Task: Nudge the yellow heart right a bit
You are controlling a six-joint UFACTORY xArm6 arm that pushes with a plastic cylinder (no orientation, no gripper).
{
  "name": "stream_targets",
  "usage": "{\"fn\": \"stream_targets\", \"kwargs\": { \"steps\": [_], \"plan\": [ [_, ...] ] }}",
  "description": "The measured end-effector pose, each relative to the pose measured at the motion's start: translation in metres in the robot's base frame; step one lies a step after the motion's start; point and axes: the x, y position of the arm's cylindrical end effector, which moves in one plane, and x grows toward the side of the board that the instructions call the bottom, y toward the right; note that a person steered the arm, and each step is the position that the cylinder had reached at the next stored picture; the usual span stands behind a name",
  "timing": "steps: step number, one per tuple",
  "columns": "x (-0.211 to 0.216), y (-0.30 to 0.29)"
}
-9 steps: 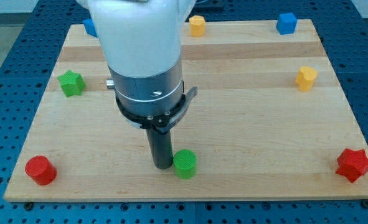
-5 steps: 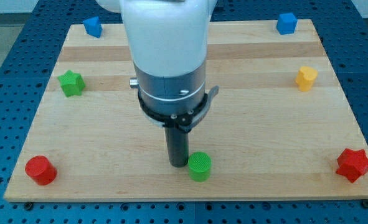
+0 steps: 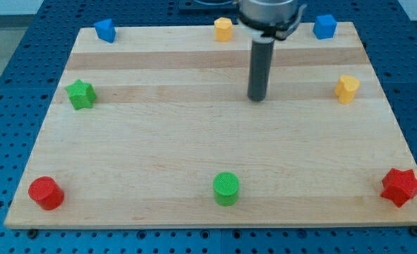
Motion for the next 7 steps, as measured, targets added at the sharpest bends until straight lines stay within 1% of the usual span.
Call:
{"fn": "stream_targets", "kwargs": {
  "steps": [1,4,7],
  "plan": [
    [-0.016,0.029],
    [-0.016,0.1],
    [-0.013,0.12]
  ]
}}
